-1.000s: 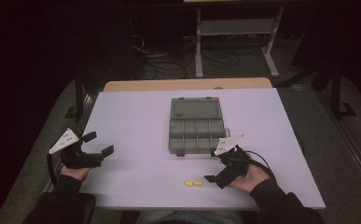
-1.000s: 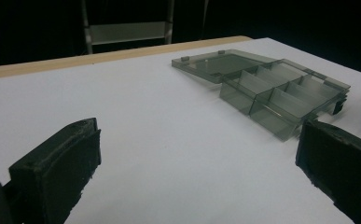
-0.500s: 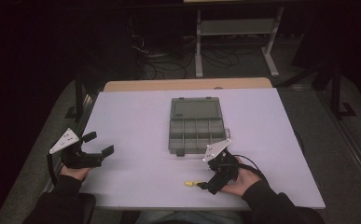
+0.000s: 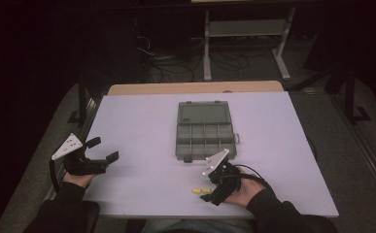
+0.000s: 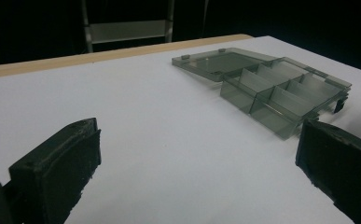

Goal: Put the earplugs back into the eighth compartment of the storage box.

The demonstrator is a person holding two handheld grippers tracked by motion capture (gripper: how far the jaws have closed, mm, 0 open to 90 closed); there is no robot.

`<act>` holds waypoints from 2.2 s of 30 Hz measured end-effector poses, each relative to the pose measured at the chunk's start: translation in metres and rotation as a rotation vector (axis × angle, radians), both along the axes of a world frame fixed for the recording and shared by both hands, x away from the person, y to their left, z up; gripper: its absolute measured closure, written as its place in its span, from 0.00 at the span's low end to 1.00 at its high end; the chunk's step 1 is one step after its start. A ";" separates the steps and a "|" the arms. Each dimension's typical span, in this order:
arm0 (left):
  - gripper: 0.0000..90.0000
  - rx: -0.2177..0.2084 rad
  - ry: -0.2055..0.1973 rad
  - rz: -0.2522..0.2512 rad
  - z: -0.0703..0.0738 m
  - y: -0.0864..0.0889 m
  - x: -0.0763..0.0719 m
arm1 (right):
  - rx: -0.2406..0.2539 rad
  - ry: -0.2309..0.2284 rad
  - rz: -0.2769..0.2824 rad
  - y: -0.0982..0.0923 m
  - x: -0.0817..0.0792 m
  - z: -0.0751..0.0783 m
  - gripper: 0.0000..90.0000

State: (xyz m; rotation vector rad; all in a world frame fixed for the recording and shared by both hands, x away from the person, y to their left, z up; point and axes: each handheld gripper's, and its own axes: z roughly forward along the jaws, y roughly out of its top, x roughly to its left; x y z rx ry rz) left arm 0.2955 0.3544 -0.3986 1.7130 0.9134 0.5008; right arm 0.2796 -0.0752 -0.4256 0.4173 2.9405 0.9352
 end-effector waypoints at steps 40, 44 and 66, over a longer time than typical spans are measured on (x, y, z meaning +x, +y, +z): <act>0.00 0.003 -0.001 -0.002 0.000 0.000 0.000 | -0.020 0.006 -0.022 -0.006 0.003 0.009 0.88; 0.00 0.004 -0.001 -0.003 0.000 0.000 0.000 | -0.012 0.003 -0.031 -0.009 0.004 0.013 0.88; 0.00 0.017 -0.001 0.007 0.000 0.000 0.000 | 0.036 -0.039 -0.096 -0.039 0.021 0.050 0.88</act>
